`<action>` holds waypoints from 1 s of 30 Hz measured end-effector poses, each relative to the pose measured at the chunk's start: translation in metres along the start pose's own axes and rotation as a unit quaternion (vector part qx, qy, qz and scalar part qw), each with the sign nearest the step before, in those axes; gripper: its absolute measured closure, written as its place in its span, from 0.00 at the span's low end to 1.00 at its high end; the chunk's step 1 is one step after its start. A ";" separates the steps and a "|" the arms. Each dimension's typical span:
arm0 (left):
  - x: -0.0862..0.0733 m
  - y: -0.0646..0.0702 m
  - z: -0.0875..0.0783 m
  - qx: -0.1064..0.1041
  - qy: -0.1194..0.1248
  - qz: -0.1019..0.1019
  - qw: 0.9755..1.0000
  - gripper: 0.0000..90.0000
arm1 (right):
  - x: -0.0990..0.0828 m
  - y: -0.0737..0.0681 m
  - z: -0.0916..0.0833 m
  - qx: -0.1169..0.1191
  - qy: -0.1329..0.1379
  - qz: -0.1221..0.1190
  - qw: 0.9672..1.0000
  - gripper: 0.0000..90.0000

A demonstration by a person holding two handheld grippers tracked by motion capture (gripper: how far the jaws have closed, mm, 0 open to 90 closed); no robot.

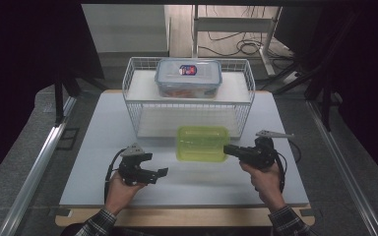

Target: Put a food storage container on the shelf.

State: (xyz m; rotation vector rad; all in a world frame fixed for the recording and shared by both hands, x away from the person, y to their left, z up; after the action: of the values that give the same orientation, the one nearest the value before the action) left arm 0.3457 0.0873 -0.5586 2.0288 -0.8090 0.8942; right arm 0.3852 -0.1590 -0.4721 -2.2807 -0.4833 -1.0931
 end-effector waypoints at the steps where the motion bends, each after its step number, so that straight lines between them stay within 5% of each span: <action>1: -0.002 0.001 -0.001 0.004 -0.003 0.003 1.000 0.06 | 0.005 -0.001 -0.002 0.003 0.003 0.000 1.000 0.92; 7: -0.019 -0.001 -0.005 0.033 -0.030 0.029 0.999 0.04 | 0.033 -0.010 -0.015 0.013 0.011 0.001 1.000 0.92; 14: -0.027 -0.005 -0.011 0.055 -0.026 0.037 0.997 0.01 | 0.064 -0.023 -0.024 0.017 0.016 -0.005 1.000 0.92; 30: -0.030 -0.007 -0.010 0.061 -0.027 0.040 0.997 0.01 | 0.142 -0.045 -0.036 0.022 0.051 -0.008 0.998 0.92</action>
State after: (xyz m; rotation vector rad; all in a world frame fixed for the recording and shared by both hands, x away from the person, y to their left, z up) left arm 0.3319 0.1062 -0.5806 2.1472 -0.8906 0.9570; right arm 0.4259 -0.1353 -0.3262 -2.1739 -0.4818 -1.1886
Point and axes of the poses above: each handheld gripper's, and its own axes: z roughly forward along the jaws, x roughly out of its top, y roughly to its right, the point moved 10 cm from there along z, roughly forward along the jaws, and after that the axes turned 14 degrees about -x, right-handed, at the moved point
